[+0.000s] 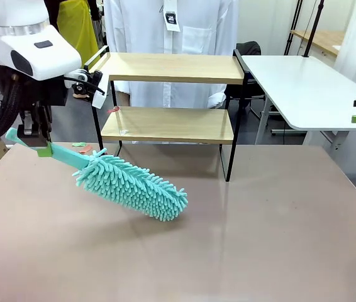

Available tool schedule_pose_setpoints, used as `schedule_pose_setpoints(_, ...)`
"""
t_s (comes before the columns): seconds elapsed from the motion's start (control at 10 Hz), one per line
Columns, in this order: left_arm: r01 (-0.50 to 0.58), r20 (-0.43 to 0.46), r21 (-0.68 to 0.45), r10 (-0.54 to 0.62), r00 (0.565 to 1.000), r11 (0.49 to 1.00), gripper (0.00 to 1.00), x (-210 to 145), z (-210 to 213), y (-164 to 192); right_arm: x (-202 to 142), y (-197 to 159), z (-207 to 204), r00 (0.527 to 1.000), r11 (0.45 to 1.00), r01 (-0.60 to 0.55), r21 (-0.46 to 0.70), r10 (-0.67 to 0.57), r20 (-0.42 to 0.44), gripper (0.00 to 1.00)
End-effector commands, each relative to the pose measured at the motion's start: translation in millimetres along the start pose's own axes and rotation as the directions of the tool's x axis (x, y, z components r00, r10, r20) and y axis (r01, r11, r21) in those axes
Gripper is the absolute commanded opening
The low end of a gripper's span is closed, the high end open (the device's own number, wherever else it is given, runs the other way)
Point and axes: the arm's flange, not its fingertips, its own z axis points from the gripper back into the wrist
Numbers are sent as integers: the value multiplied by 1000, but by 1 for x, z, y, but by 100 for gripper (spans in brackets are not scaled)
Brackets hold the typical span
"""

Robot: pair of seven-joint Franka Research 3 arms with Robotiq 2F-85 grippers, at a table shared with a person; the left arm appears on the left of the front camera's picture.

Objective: Clean the shelf.
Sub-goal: Hand the Duster back to the human.

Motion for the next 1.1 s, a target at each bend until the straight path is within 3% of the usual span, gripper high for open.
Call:
schedule_pose_setpoints(0.0, 3, 12, -8, -3, 1000, 1000, 13, -2, 0, -2, 6, 1, -2, 1000, 1000, 13, -12, -13, -24, 100)
schedule_pose_setpoints(0.4, 0, 0, 0, 0, 1000, 1000, 13, 0, 0, 0, 0, 0, 0, 1000, 1000, 0, 0, 0, 0, 100)
schedule_pose_setpoints(0.5, 15, 49, -13, -14, 999, 1000, 13, -19, 6, -3, 18, 10, 12, 999, 1000, -14, 25, 13, 36, 100)
schedule_pose_setpoints(0.7, 40, 179, -53, -30, 983, 998, 13, -19, -7, -2, 58, 43, -3, 997, 992, -3, 129, -6, 71, 100)
schedule_pose_setpoints(1.0, 2, 411, -51, 19, 912, 999, 13, -20, -31, -13, 105, 115, -30, 997, 954, 44, 295, -60, 45, 100)
